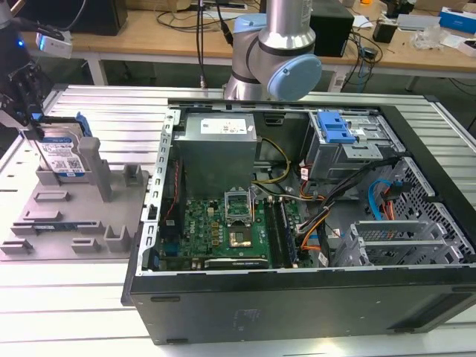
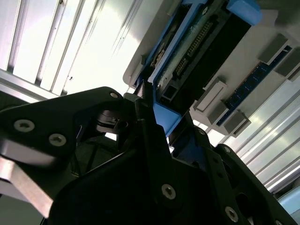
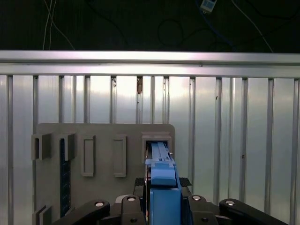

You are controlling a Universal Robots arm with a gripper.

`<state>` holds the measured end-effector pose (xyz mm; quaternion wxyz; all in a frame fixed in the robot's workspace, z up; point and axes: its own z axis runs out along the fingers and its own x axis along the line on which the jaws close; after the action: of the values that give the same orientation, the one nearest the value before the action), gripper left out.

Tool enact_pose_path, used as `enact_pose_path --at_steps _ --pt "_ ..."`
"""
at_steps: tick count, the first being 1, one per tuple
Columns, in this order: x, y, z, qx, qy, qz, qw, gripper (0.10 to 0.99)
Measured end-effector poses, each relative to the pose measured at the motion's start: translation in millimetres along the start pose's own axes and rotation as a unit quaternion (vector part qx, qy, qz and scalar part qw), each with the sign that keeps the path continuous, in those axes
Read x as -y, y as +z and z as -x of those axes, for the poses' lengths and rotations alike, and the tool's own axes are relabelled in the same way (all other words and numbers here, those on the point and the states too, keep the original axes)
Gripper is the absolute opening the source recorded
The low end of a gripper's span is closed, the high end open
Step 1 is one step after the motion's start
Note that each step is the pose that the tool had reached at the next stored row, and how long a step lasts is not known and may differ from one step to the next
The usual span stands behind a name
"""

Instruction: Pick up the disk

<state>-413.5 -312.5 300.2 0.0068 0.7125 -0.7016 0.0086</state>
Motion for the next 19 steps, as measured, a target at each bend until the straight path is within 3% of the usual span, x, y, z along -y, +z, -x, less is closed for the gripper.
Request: enact_pose_path --at_steps 4,7,9,19 --pt "0.0 -0.1 -1.6 0.0022 0.0 -0.0001 1.0 0.365" --pt "0.0 -1.9 -2.5 0.0109 0.0 -0.0005 0.9999 0.365" --pt "-0.1 -4.5 -3.5 0.0141 0.0 -0.0005 0.9999 0.365" --pt "-0.1 -14.4 -6.5 0.0149 0.0 -0.0006 0.9999 0.365"
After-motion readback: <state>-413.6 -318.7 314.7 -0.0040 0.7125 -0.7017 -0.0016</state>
